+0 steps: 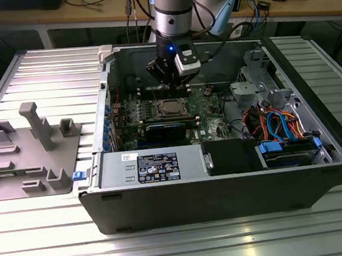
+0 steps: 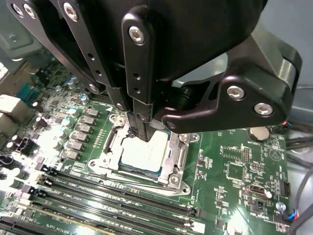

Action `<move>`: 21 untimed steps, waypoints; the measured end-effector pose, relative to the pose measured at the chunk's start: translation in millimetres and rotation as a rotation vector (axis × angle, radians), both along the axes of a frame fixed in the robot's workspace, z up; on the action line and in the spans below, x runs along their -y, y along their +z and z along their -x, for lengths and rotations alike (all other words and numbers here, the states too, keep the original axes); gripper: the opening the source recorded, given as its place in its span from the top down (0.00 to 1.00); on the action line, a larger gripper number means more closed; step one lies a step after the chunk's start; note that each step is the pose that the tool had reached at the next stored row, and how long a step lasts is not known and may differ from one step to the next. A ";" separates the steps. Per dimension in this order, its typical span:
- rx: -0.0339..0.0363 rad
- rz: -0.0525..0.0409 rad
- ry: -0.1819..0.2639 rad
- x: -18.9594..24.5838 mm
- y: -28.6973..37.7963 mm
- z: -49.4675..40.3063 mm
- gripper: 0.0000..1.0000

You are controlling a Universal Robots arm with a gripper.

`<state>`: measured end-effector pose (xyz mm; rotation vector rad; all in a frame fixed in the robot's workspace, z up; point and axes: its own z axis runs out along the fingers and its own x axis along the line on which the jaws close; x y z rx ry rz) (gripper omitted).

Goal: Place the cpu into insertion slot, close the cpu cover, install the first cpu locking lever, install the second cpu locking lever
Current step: 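Install the first cpu locking lever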

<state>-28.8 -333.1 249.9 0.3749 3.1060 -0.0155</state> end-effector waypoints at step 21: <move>0.0010 0.0001 0.204 0.1 -0.2 10.6 0.89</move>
